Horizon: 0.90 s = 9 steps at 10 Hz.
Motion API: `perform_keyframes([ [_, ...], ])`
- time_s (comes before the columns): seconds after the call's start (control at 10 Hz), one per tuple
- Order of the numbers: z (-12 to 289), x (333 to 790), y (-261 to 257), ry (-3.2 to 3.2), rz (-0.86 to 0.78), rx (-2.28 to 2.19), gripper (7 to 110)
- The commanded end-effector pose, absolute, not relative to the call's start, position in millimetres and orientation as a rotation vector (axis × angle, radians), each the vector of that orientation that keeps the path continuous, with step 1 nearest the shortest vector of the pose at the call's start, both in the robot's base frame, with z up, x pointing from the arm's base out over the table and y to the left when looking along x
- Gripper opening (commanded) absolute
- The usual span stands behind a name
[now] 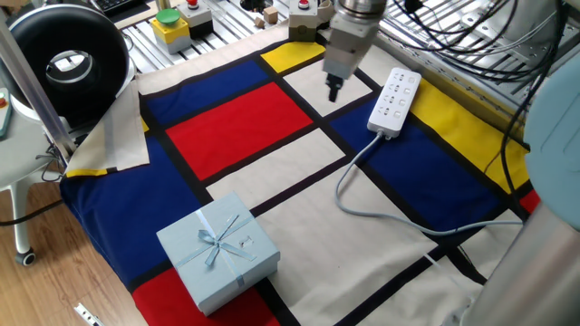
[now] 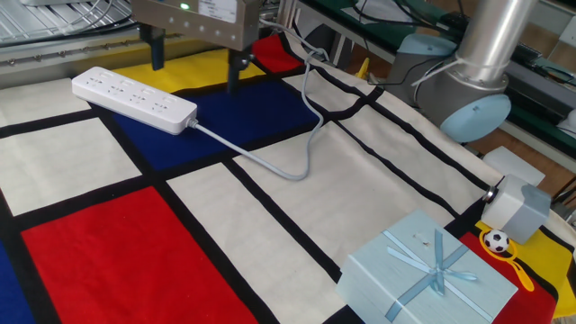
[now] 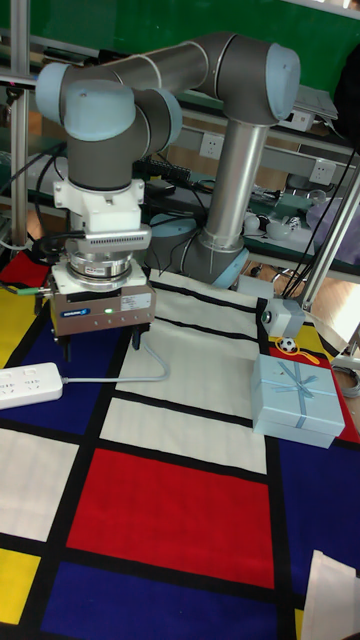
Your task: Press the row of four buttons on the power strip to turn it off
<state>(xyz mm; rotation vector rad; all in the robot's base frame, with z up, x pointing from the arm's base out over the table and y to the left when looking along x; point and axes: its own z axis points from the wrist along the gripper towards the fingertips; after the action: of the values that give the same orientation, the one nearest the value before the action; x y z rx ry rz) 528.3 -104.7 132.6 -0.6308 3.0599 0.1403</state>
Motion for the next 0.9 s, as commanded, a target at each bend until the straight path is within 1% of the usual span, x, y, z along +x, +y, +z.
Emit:
perform_keyframes([
  [0.0, 128, 531, -112, 3.005, 0.168, -0.666, 44],
  [0.2, 128, 530, -115, 3.053, 0.157, -0.49, 44],
  [0.4, 127, 531, -126, 3.1, 0.094, -0.15, 44],
  [0.5, 128, 536, -116, 3.079, 0.157, -0.083, 44],
  [0.6, 131, 547, -105, 3.027, 0.223, -0.11, 44],
  [0.7, 130, 550, -108, 3.015, 0.2, -0.163, 44],
  [0.8, 124, 549, -122, 3.014, 0.196, -0.212, 44],
])
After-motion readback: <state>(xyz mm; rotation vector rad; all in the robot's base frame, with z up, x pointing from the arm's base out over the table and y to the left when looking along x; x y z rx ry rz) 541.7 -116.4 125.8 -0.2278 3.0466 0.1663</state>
